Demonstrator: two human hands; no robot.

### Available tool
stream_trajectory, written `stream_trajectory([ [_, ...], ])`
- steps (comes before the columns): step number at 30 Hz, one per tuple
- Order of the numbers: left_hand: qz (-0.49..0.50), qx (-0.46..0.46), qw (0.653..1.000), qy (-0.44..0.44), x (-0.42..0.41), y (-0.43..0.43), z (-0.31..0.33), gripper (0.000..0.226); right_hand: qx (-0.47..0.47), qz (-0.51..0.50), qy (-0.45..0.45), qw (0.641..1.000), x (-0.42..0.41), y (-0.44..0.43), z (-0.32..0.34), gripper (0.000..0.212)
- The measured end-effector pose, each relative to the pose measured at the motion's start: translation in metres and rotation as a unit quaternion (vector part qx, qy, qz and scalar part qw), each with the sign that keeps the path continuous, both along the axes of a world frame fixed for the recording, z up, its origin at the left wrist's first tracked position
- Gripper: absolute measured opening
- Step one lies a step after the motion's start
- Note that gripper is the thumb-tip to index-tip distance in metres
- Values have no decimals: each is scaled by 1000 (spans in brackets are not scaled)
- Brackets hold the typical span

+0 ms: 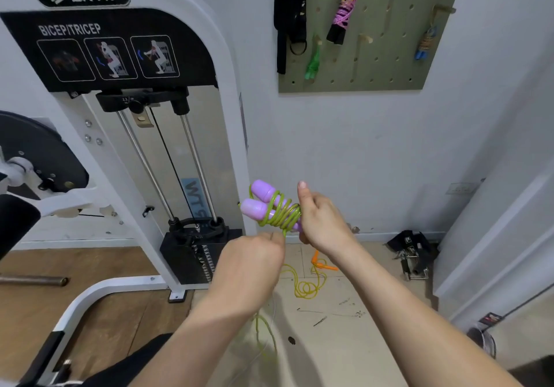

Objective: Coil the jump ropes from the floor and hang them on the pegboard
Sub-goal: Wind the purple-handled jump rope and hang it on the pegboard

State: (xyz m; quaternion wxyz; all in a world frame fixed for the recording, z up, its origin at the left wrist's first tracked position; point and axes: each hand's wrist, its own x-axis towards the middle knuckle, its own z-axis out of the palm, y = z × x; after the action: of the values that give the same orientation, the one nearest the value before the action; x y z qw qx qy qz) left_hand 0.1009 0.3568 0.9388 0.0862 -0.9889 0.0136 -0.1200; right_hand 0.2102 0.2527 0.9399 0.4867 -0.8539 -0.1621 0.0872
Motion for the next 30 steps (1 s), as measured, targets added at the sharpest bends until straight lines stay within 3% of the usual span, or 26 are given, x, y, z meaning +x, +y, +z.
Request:
stream_trajectory([
  [5,-32,21,999,30,2,6,7,37,-85,20,-111,990,-7,-6,5,60],
  [8,-52,-66,996,-9,-3,13,12,16,-173,61,-168,969,-5,-9,10,60],
  [10,-47,-129,991,1,-7,19,19,18,-230,93,-190,950,-4,-13,16,61],
  [13,-77,-137,988,10,-9,18,30,17,-312,154,-224,910,-11,-17,22,62],
  [16,-68,-206,975,38,-8,19,50,30,-323,228,-260,881,-24,-25,28,58],
  [19,-56,-411,908,64,-6,24,64,26,-281,283,-291,869,-29,-40,40,54],
  [24,-57,-506,855,101,11,34,68,25,-232,319,-382,836,-37,-55,47,54],
  [26,-84,-582,787,184,16,42,64,19,-205,336,-434,811,-43,-56,53,54],
  [28,-136,-656,697,255,19,41,52,25,-154,343,-463,803,-45,-57,61,42],
  [30,-151,-740,603,255,22,36,38,41,-88,320,-518,789,-39,-56,69,32],
])
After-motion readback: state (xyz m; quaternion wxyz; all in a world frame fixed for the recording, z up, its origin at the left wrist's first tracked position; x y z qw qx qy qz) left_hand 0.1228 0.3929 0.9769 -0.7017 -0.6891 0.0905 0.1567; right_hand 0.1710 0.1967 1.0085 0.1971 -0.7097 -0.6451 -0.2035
